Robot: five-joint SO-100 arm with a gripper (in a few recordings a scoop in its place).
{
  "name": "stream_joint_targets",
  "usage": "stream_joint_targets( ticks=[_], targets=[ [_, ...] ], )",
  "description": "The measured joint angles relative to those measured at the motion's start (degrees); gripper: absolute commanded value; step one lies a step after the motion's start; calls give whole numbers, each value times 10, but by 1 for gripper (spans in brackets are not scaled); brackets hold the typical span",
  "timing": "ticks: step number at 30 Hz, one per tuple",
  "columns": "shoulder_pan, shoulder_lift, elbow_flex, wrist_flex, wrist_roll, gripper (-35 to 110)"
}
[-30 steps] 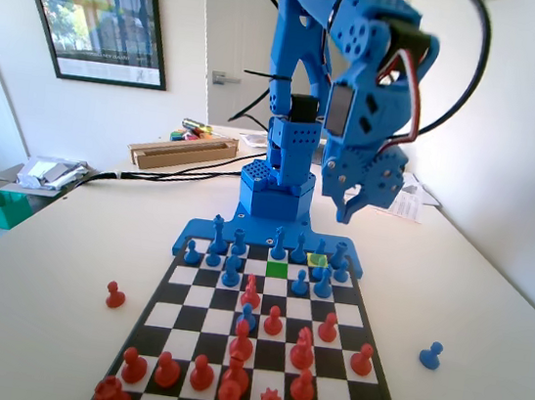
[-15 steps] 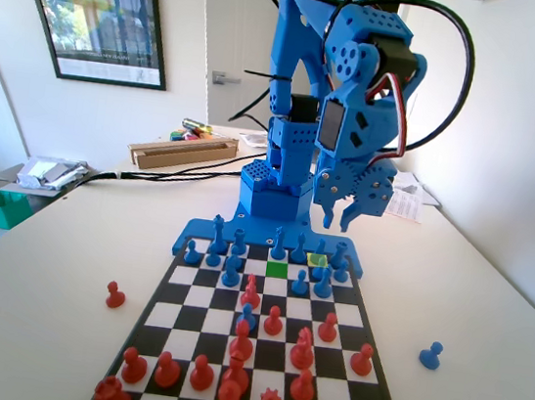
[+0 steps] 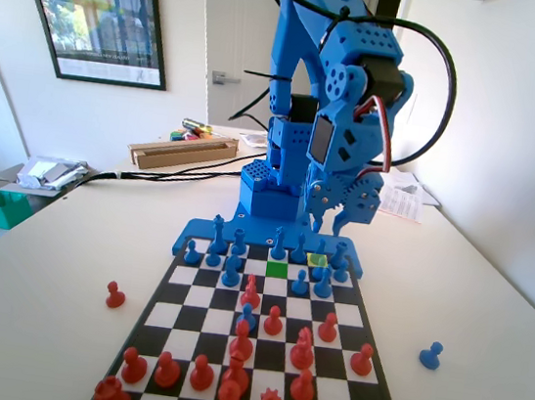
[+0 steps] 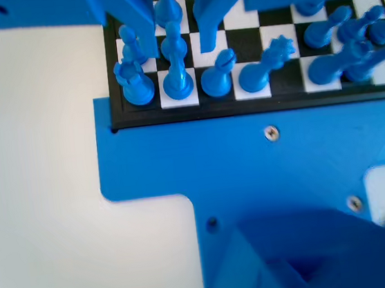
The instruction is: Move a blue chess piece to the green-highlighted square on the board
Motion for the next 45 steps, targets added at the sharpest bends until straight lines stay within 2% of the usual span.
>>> stream_joint_targets(
  ticks=[31, 38, 45],
  targets=[
    [-5, -110, -1, -75, 0, 12],
    [-5, -117, -2, -82, -4, 1],
    [-5, -120, -2, -82, -20, 1]
  ],
)
